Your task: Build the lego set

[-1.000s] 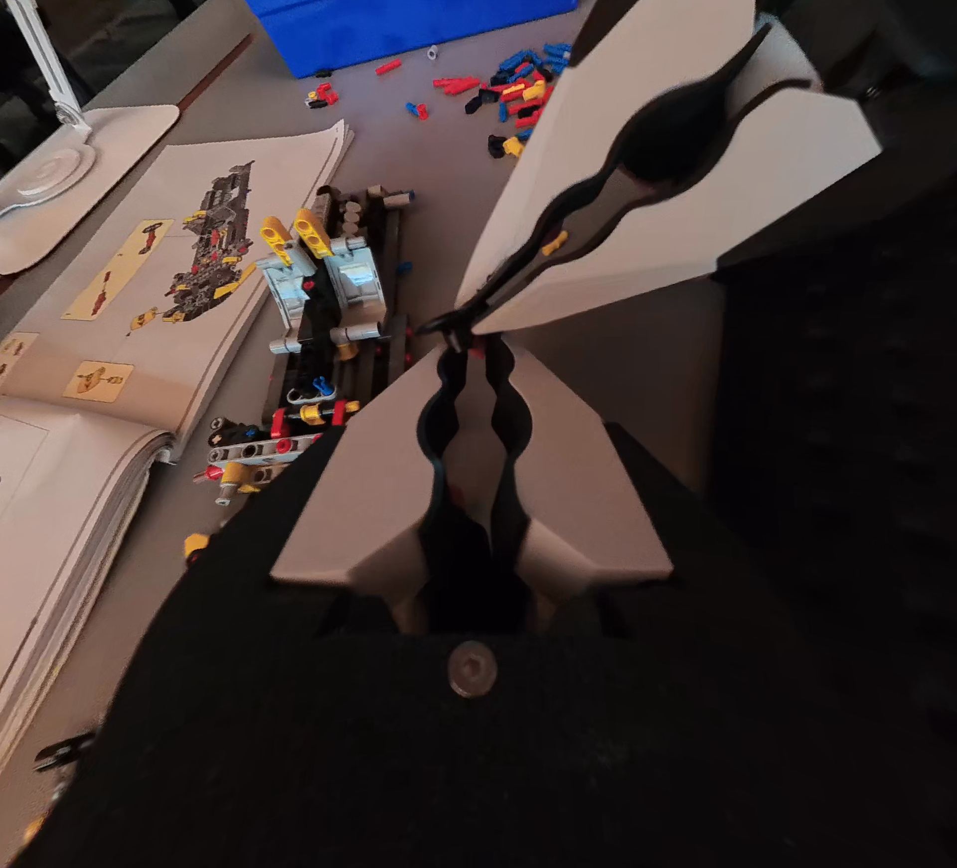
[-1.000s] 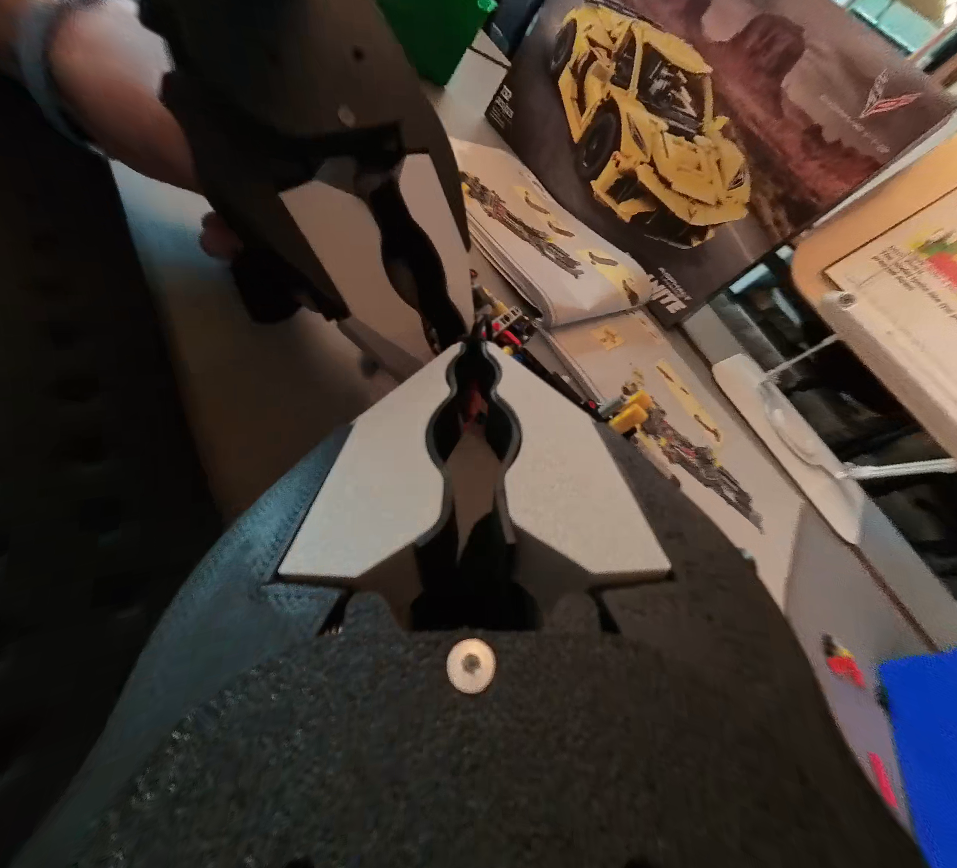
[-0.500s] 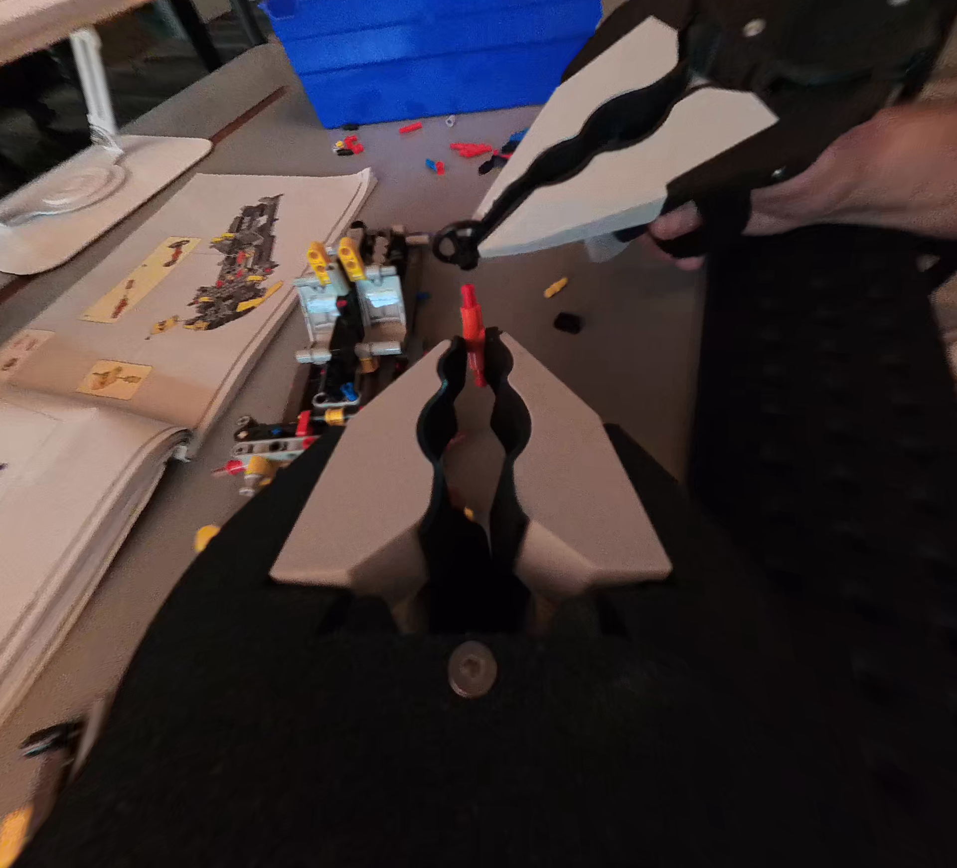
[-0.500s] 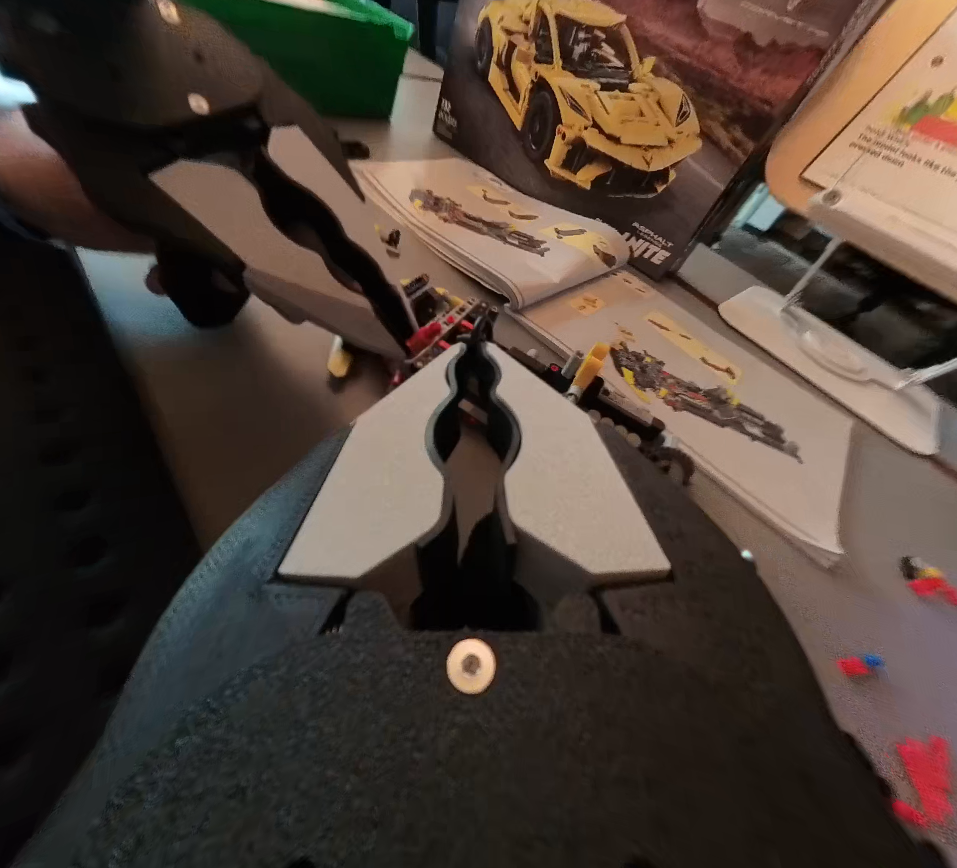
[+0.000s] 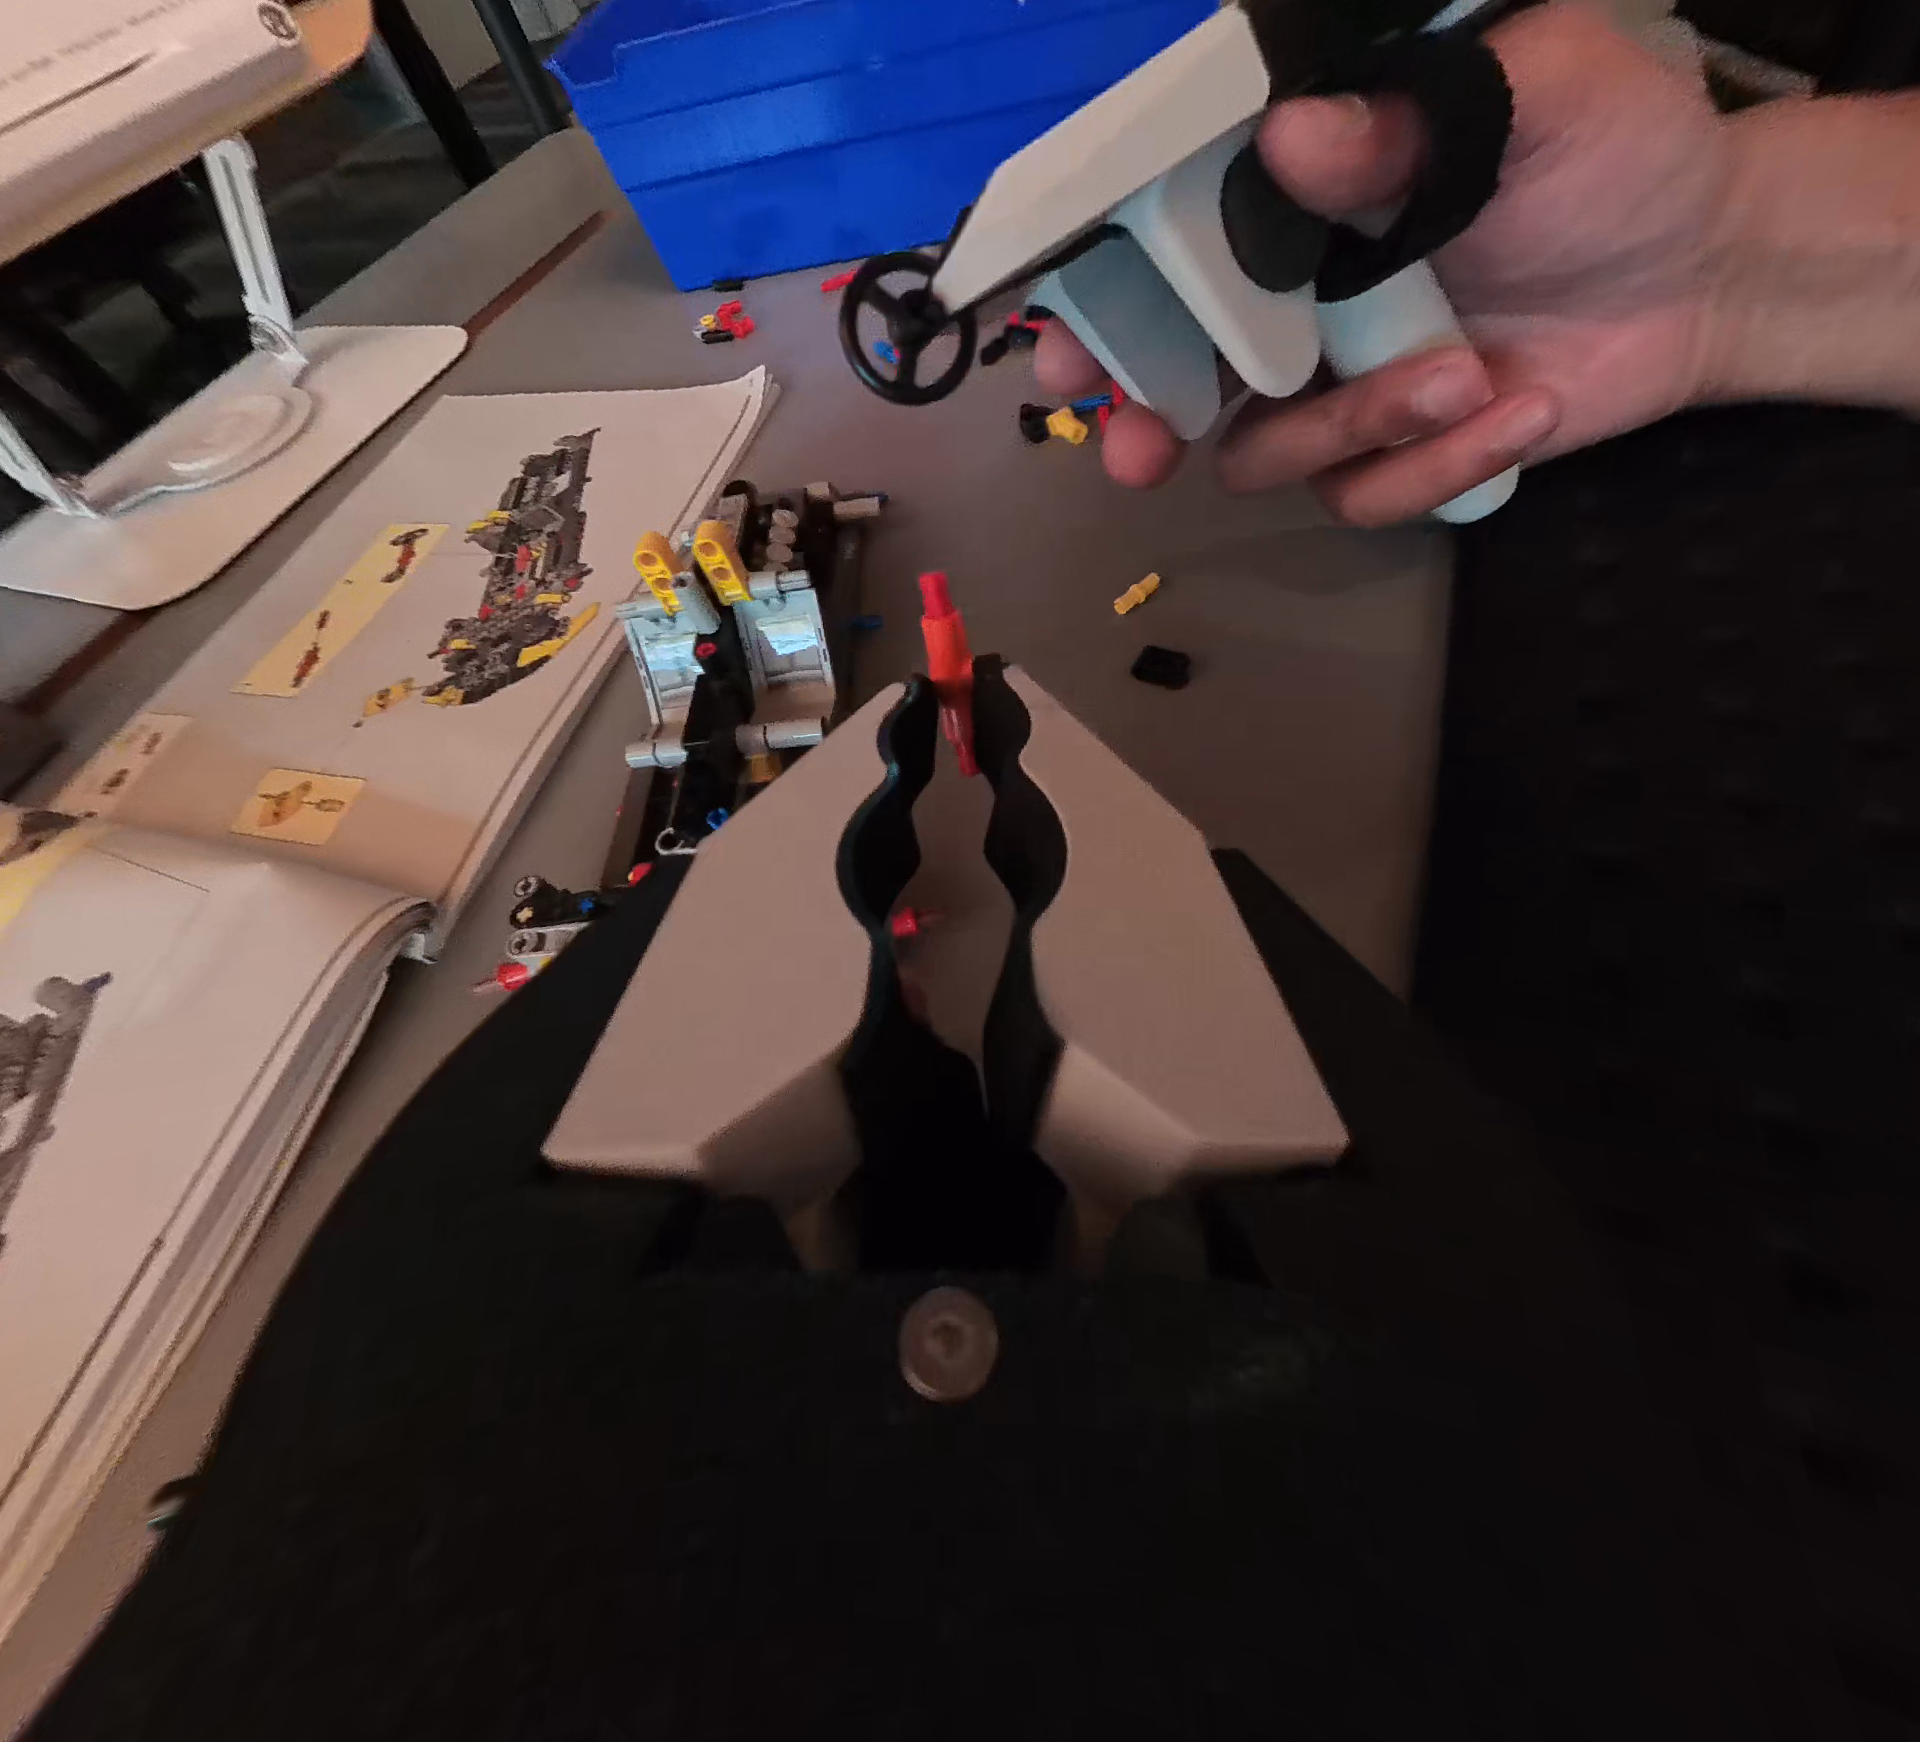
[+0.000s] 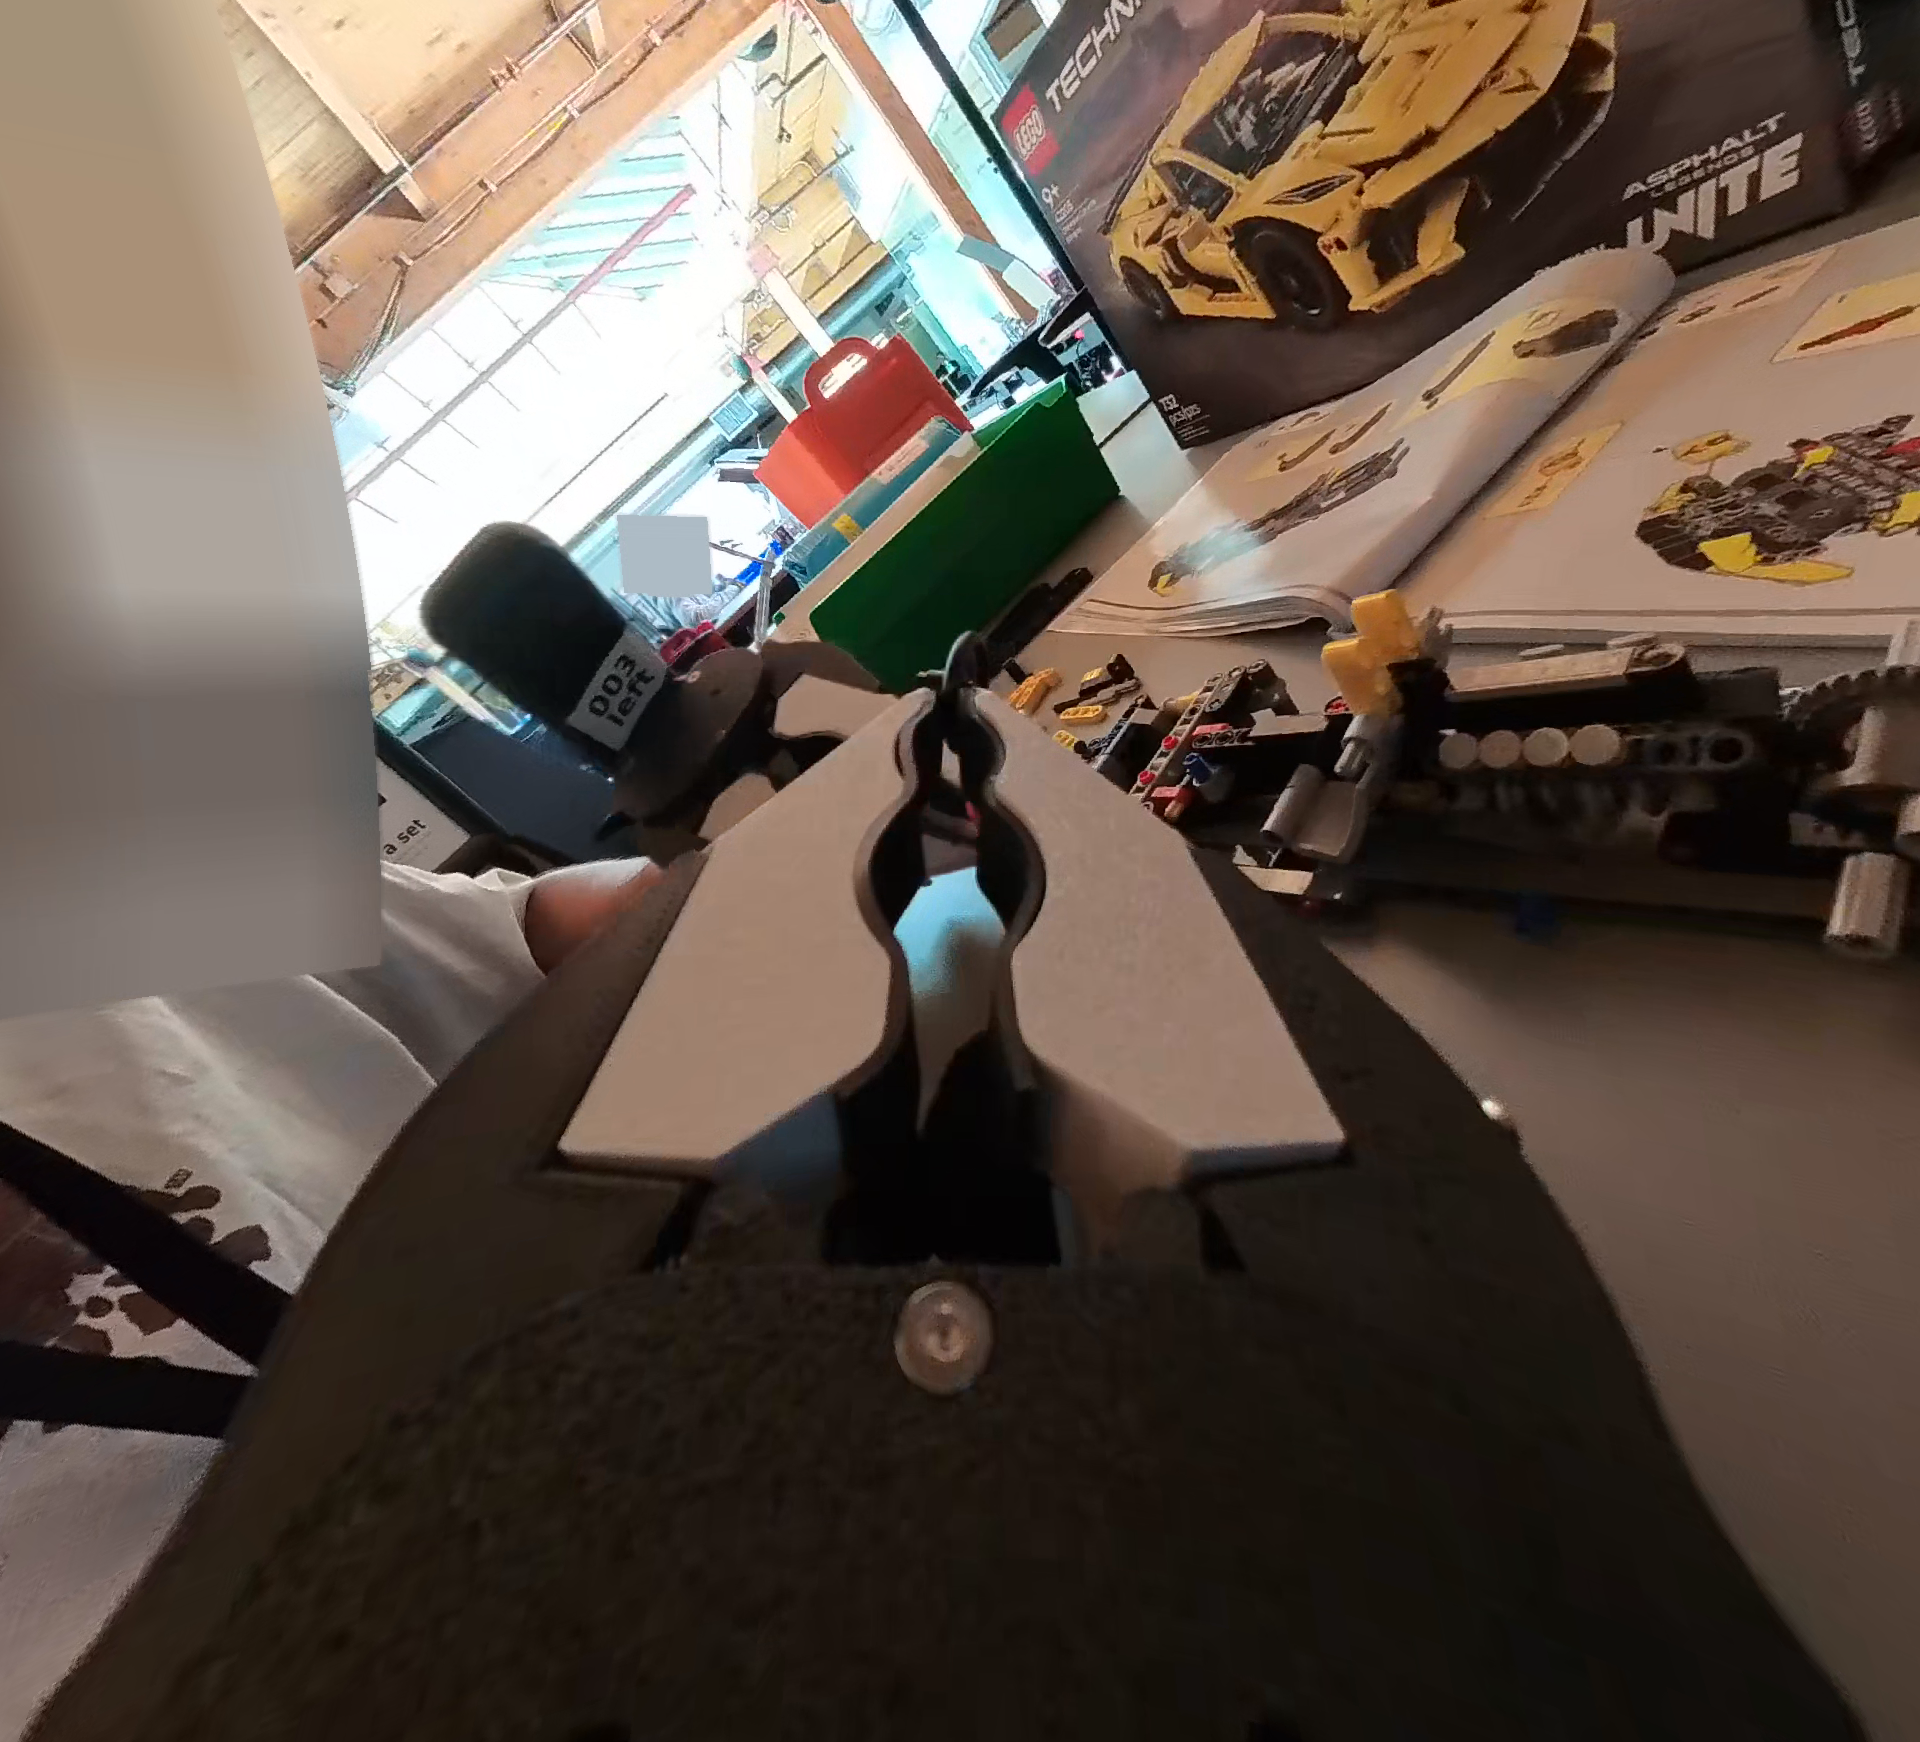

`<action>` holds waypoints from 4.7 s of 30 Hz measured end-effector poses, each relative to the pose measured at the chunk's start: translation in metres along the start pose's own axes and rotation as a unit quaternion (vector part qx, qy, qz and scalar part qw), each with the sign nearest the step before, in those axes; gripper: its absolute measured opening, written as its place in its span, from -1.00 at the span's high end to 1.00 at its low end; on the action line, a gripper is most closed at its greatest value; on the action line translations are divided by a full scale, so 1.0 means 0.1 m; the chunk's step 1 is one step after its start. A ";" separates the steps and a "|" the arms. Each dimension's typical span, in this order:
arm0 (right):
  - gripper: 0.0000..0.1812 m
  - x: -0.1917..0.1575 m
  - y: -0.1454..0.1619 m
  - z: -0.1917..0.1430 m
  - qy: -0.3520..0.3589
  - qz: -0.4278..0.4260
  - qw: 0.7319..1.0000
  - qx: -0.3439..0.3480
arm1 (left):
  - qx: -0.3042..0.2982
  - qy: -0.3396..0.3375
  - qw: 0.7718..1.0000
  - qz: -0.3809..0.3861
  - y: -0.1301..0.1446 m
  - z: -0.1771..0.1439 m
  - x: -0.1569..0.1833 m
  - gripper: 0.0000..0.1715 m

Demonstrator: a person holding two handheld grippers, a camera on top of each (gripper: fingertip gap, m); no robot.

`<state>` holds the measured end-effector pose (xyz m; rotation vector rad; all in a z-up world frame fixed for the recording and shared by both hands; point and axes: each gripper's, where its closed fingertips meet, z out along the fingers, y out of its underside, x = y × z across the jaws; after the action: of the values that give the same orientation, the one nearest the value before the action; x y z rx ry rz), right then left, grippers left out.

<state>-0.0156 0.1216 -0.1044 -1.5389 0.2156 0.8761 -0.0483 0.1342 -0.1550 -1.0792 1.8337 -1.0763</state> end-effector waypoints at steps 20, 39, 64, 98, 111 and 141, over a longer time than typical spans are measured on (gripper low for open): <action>1.00 0.13 0.04 0.03 -0.011 0.099 0.995 -0.002 | 0.077 0.211 0.932 -0.286 -0.31 -0.10 0.09 0.94; 0.99 0.18 0.21 0.16 0.183 -0.331 0.922 -0.087 | -0.047 0.092 0.981 -0.165 0.13 0.01 -0.06 0.95; 0.98 0.35 0.52 0.21 0.218 -0.525 0.799 -0.196 | -0.062 0.024 0.998 0.009 0.21 0.02 -0.05 0.95; 0.99 0.10 0.23 0.18 0.153 -0.391 0.904 -0.077 | 0.057 0.131 0.975 -0.171 -0.15 -0.08 -0.02 0.95; 0.99 0.11 0.34 0.15 0.124 -0.379 0.910 -0.111 | 0.025 0.104 0.991 -0.086 -0.06 -0.06 0.04 0.95; 0.56 0.10 0.42 0.30 0.186 -0.481 0.842 -0.160 | 0.057 0.230 0.919 -0.314 -0.12 -0.09 0.05 0.95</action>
<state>-0.0458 0.1442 -0.1412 -1.8229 -0.4383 -0.2091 -0.0544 0.1284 -0.1417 -1.4879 1.7648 -1.9253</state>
